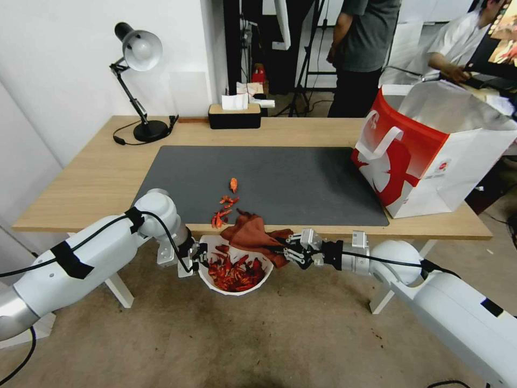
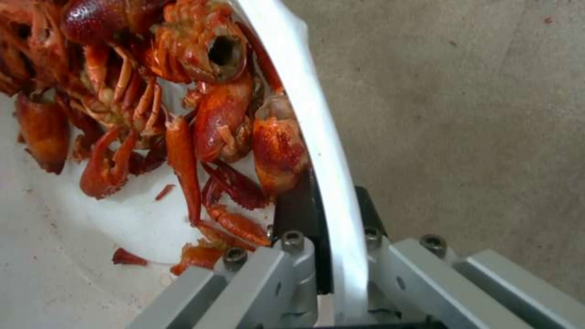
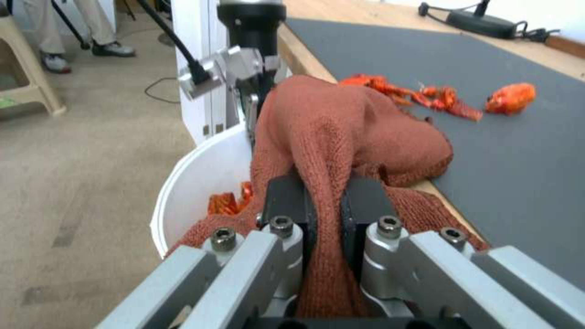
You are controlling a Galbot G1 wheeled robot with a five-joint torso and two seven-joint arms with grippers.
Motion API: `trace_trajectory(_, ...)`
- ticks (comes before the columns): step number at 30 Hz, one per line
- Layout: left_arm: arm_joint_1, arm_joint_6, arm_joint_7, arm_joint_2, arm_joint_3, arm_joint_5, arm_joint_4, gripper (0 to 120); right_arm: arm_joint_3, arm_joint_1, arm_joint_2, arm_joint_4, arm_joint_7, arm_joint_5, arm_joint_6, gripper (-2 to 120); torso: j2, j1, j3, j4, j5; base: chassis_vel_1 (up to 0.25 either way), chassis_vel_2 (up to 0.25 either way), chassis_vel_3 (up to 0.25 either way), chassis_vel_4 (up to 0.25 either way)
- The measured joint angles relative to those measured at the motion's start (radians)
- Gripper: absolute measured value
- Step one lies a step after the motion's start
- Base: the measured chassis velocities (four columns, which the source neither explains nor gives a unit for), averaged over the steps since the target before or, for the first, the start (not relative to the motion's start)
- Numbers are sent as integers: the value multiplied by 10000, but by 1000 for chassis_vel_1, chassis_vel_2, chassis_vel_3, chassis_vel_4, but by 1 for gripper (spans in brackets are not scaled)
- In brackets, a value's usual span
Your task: Sweep shrimp from table into container with towel, then put container into takeout bag.
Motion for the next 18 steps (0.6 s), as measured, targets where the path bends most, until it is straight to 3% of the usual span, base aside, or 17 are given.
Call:
trace_trajectory(3, 10, 0, 0, 19, -25, 1, 0, 0, 93, -29, -5, 83, 11, 134, -20, 5, 0, 0, 0, 0, 0, 0, 0, 0, 0)
trace_trajectory(10, 130, -3, 0, 96, -125, 8, -32, 0, 198, 576, 114, 186, 716, 2022, -335, 5, 0, 0, 0, -1, -2, 0, 0, 0, 0)
trace_trajectory(12, 244, -15, -4, 160, -229, 12, -40, 0, -142, 1487, 420, -147, 1626, 3410, -430, 5, 0, 0, 0, 0, 1, 0, 0, 0, 0)
trace_trajectory(15, 314, -31, -8, 182, -291, 16, -41, 0, -360, 1976, 621, -443, 2083, 3804, -401, 5, 0, 0, 0, 0, 1, 0, 0, 0, 0)
trace_trajectory(17, 467, -72, -19, 246, -437, 28, -35, 0, -1084, 3338, 1382, -1838, 2849, 4071, -162, 5, 0, 0, 0, 2, -2, 0, 0, 0, 0)
trace_trajectory(18, 467, -72, -19, 246, -437, 28, -35, 0, -1084, 3338, 1382, -1838, 2849, 4071, -162, 5, 0, 0, 0, 2, -2, 0, 0, 0, 0)
